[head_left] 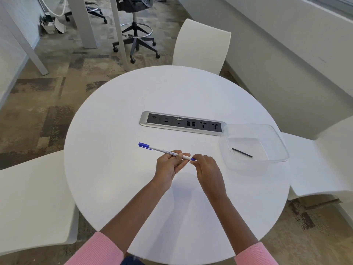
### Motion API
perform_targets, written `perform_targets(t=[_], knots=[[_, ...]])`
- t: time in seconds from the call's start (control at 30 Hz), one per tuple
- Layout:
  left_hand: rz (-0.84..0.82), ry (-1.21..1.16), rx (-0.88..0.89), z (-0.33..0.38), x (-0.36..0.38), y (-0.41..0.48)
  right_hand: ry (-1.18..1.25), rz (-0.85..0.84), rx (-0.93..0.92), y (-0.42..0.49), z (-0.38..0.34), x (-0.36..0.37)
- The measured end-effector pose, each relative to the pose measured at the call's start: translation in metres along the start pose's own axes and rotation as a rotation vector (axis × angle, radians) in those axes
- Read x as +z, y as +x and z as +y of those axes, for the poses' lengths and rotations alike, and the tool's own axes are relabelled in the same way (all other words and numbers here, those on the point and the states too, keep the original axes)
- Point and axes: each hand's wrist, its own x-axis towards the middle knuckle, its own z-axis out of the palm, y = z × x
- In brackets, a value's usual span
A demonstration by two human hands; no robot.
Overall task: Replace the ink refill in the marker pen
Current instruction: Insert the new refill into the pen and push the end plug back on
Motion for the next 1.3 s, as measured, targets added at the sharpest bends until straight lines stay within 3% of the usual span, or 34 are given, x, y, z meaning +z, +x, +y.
perform_targets(t=[0.27, 0.37, 0.53, 0.67, 0.73, 0.9, 1.07, 1.3], knots=[[-0.025, 0.034, 0.007, 0.001, 0.001, -0.001, 0.050, -0.011, -0.034, 0.008, 0.004, -0.004], [-0.039, 0.060, 0.013, 0.002, 0.002, 0.000, 0.169, -0.138, 0.100, 0.012, -0.003, -0.009], [-0.082, 0.124, 0.026, 0.006, 0.002, 0.000, 0.562, -0.317, 0.440, 0.022, -0.007, -0.022], [-0.074, 0.109, 0.010, 0.009, 0.002, 0.002, 0.710, -0.358, 0.510, 0.023, -0.011, -0.026], [-0.054, 0.065, 0.005, 0.009, 0.001, 0.003, 0.634, -0.326, 0.465, 0.019, -0.014, -0.025], [-0.016, 0.023, -0.011, 0.008, -0.003, 0.002, 0.191, -0.196, 0.136, 0.007, -0.008, -0.015], [-0.004, 0.046, -0.011, 0.006, -0.005, 0.000, -0.009, -0.056, -0.043, 0.003, -0.005, -0.006], [0.010, 0.042, 0.002, 0.005, -0.004, 0.001, -0.197, 0.008, -0.130, 0.009, -0.004, -0.003]])
